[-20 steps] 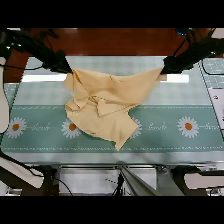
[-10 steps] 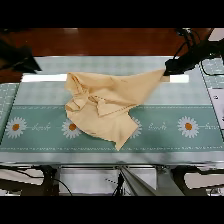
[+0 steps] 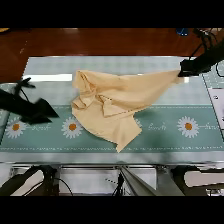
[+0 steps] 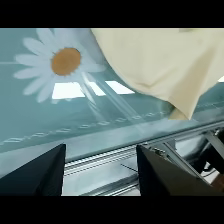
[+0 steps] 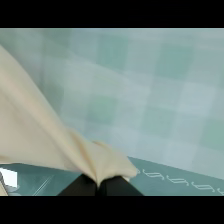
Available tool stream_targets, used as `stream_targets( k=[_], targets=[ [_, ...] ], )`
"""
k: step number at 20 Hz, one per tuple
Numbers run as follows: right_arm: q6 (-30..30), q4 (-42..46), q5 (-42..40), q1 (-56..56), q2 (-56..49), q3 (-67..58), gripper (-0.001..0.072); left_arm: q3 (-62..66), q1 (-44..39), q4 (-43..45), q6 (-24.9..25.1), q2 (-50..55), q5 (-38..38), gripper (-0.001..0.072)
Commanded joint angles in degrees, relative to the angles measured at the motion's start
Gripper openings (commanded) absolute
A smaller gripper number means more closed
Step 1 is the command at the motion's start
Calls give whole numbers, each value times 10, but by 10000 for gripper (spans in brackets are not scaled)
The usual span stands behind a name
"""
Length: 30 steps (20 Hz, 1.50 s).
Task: Fold the shirts.
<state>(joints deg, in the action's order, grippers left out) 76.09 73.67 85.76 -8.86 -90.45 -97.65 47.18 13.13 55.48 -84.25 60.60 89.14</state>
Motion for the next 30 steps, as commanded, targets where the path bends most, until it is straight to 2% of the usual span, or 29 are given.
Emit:
stream_targets(
  k=[1, 4, 9, 12, 15, 18, 19, 21, 22, 25, 28, 30],
  targets=[
    [1, -3, -5, -10, 0, 0, 22, -224, -50, -146, 25, -55, -148, 529],
    [1, -7, -5, -10, 0, 0, 23, -277, -136, -209, 41, -36, -256, 537],
    [1, -7, -8, -10, 0, 0, 22, -263, -258, -286, 43, 7, -403, 538],
    [1, -7, -10, -10, 0, 0, 23, -245, -296, -292, 43, 48, -435, 538],
    [1, -7, -10, -10, 0, 0, 23, -212, -318, -332, 77, 103, -449, 538],
    [1, -7, -7, -10, 0, 0, 22, -168, -340, -348, 86, 169, -454, 533],
    [1, -7, -5, -10, 0, 0, 23, -156, -345, -345, 70, 189, -443, 470],
    [1, -7, -2, -10, 0, 0, 23, -153, -340, -342, 97, 207, -415, 64],
    [-1, -6, 0, -10, 0, 0, 23, -150, -333, -343, 129, 203, -384, 27],
    [-2, 0, -2, -10, 0, 0, 23, -143, -302, -343, 177, 149, -302, 25],
    [-2, 0, -6, -10, 9, 0, 22, -123, -250, -343, 175, 3, -285, 25],
    [-2, 0, -21, -10, 28, 0, 22, -77, -193, -343, 155, -106, -274, 24]
  ],
)
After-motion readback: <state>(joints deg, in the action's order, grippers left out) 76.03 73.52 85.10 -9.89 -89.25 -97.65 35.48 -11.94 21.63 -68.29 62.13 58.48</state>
